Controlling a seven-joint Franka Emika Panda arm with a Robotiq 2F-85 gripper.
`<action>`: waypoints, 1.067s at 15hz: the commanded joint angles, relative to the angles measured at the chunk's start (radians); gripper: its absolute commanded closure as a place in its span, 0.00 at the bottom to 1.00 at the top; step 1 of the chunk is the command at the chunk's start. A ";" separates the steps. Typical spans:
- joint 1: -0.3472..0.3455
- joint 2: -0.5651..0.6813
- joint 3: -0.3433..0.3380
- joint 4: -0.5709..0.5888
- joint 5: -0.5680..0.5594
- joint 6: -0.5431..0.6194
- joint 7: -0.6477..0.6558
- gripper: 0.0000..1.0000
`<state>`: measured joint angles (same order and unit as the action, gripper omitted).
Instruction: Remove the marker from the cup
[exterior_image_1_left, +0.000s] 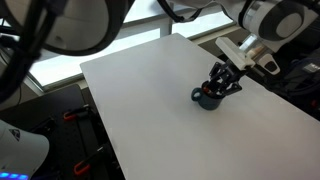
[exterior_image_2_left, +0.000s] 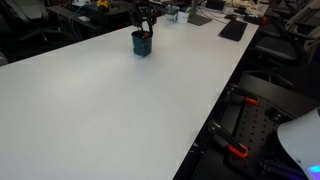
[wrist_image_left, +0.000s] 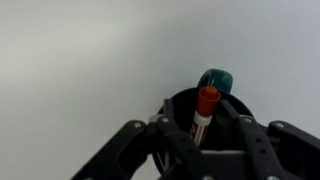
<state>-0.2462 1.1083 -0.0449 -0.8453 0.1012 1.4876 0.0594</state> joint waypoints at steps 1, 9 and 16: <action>-0.008 0.034 0.011 0.060 0.009 -0.046 -0.012 0.58; -0.008 0.043 0.024 0.069 0.006 -0.054 -0.023 0.95; -0.004 -0.020 0.013 0.050 -0.001 -0.064 -0.015 0.95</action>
<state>-0.2514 1.1327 -0.0318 -0.8013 0.1011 1.4625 0.0426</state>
